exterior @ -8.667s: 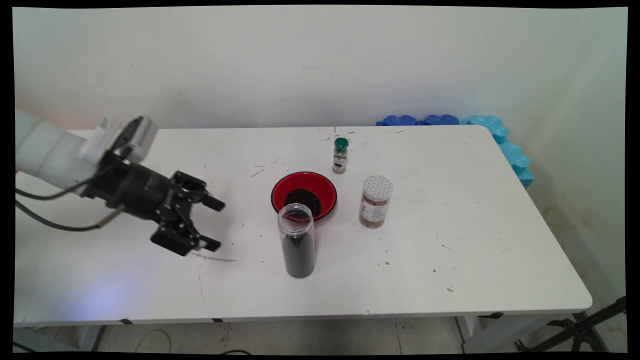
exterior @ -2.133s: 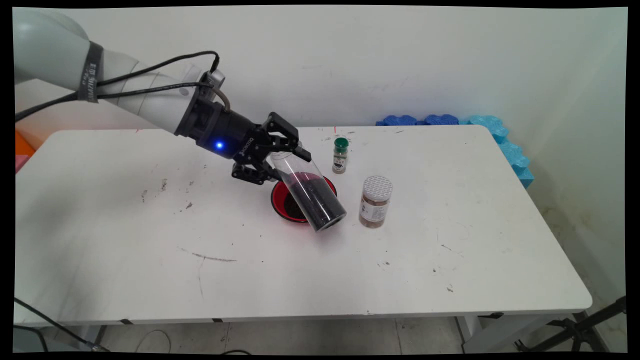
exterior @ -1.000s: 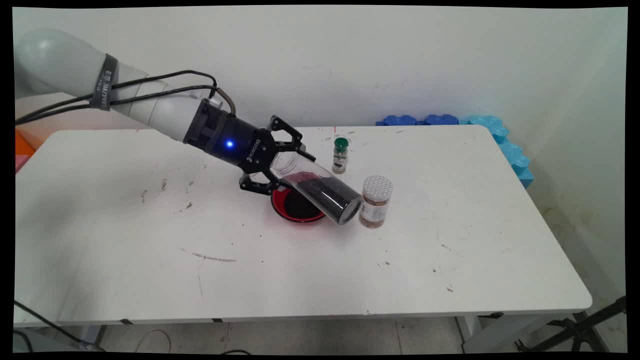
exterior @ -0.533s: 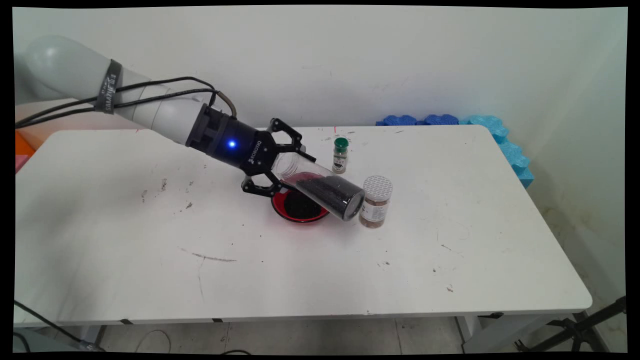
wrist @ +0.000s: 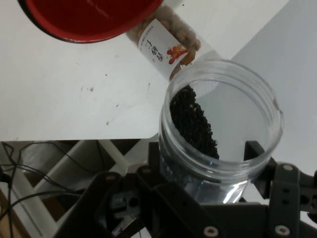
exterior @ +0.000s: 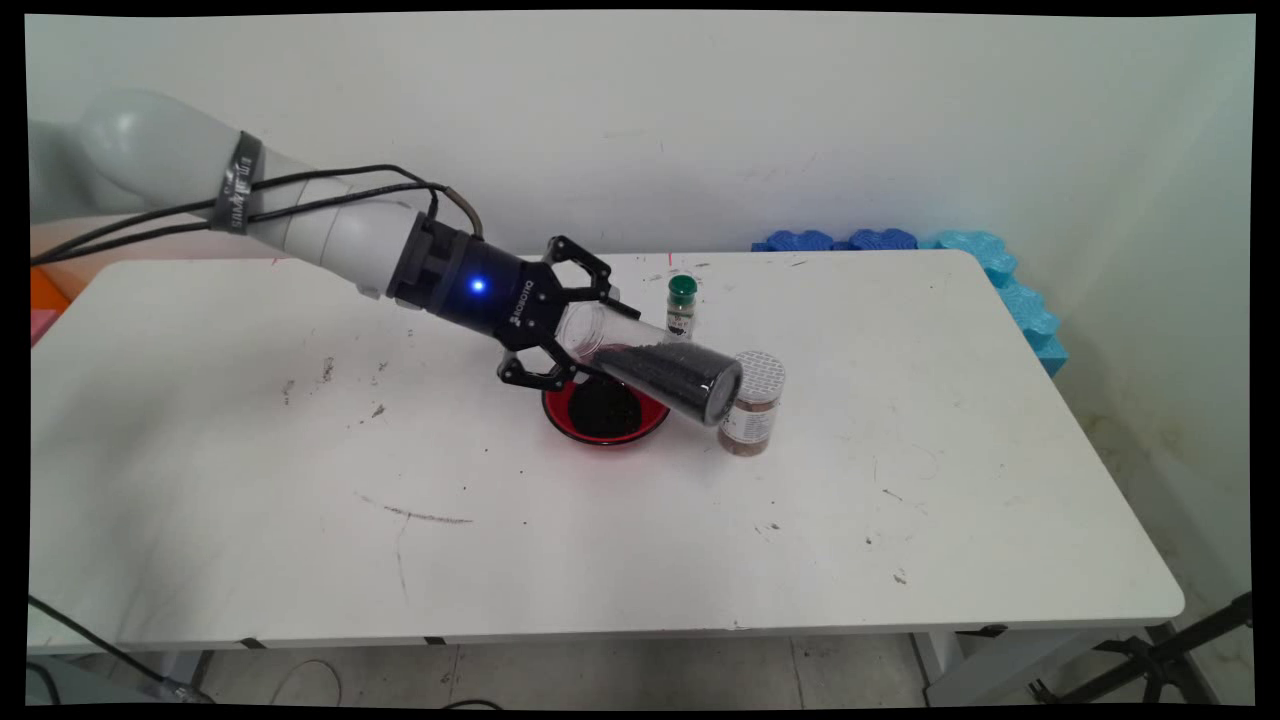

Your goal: Pour the black seasoning powder in the red bowl

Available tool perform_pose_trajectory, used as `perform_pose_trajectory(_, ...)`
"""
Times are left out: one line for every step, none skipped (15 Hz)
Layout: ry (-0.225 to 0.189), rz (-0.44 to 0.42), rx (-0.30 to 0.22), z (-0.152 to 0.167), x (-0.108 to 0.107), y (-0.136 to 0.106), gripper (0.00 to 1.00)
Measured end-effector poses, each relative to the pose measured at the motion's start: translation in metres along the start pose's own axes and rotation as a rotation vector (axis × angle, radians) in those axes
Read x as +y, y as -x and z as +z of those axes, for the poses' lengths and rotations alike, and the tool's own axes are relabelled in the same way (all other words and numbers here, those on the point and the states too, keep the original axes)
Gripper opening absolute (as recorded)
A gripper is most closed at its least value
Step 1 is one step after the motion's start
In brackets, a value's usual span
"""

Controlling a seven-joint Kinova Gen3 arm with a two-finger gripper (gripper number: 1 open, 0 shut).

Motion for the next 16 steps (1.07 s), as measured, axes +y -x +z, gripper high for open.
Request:
perform_pose_trajectory(0.005, -0.012, -0.001, 0.002, 0.0, -0.001, 0.0)
perform_pose_trajectory(0.009, -0.021, -0.002, 0.003, 0.0, -0.002, 0.0)
perform_pose_trajectory(0.012, -0.029, -0.003, 0.004, 0.0, -0.003, 0.0)
perform_pose_trajectory(0.017, -0.04, -0.004, 0.006, 0.001, -0.004, 0.0)
perform_pose_trajectory(0.022, -0.051, -0.006, 0.007, 0.001, -0.004, 0.0)
perform_pose_trajectory(0.026, -0.062, -0.008, 0.009, 0.001, -0.005, 0.0)
perform_pose_trajectory(0.03, -0.072, -0.01, 0.01, 0.001, -0.005, 0.0)
perform_pose_trajectory(0.033, -0.079, -0.011, 0.011, 0.001, -0.006, 0.0)
perform_pose_trajectory(0.038, -0.09, -0.013, 0.012, 0.001, -0.006, 0.0)
perform_pose_trajectory(0.042, -0.1, -0.015, 0.013, 0.001, -0.007, 0.0)
perform_pose_trajectory(0.046, -0.11, -0.016, 0.014, 0.001, -0.007, 0.0)
perform_pose_trajectory(0.049, -0.118, -0.018, 0.015, 0.001, -0.008, 0.0)
perform_pose_trajectory(0.053, -0.128, -0.019, 0.016, 0.001, -0.008, 0.0)
perform_pose_trajectory(0.057, -0.137, -0.022, 0.017, 0.0, -0.008, 0.0)
perform_pose_trajectory(0.06, -0.146, -0.025, 0.018, 0.0, -0.008, 0.0)
perform_pose_trajectory(0.063, -0.152, -0.027, 0.018, 0.0, -0.009, 0.0)
